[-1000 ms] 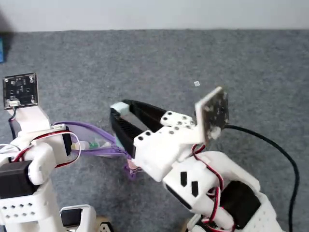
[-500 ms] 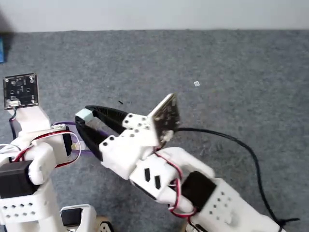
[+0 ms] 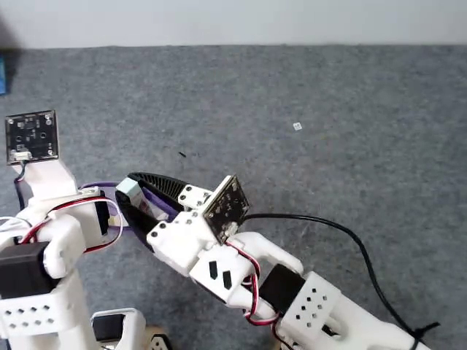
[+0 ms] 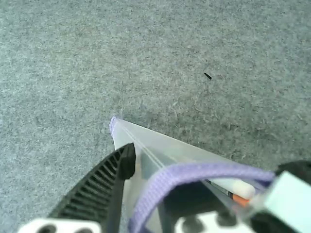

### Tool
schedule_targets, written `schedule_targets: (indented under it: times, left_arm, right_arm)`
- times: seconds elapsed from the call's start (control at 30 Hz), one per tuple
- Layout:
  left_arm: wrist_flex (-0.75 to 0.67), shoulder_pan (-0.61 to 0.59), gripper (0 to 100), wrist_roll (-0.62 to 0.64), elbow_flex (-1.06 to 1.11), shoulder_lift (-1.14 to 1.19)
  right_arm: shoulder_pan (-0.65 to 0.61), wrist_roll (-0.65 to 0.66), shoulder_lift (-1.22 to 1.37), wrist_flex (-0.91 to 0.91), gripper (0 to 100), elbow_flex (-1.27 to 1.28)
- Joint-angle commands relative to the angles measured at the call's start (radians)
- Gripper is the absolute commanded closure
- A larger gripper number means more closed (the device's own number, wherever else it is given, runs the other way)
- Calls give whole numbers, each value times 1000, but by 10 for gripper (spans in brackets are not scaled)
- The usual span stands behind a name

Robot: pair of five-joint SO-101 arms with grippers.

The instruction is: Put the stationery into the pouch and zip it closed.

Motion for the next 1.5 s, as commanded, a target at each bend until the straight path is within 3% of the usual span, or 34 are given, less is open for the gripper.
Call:
schedule_targets:
  times: [0.0, 0.4, 0.8, 0.97, 1.17, 1.47]
  left_arm:
    - [5, 2, 989, 5, 65, 17]
    - [5, 0, 989, 5, 65, 17]
    - [5, 0, 989, 5, 65, 17]
    - [5, 0, 989, 5, 65, 17]
    - [3, 0, 989, 5, 65, 17]
    - [3, 2, 989, 5, 65, 17]
  right_arm:
    - [-1, 11, 8, 117, 790, -87]
    - [25, 9, -101, 539, 790, -299]
    - [25, -9, -268, 814, 790, -315]
    - [21, -152, -288, 986, 790, -299]
    - [21, -163, -297, 1004, 790, -127]
    - [25, -63, -297, 728, 790, 127]
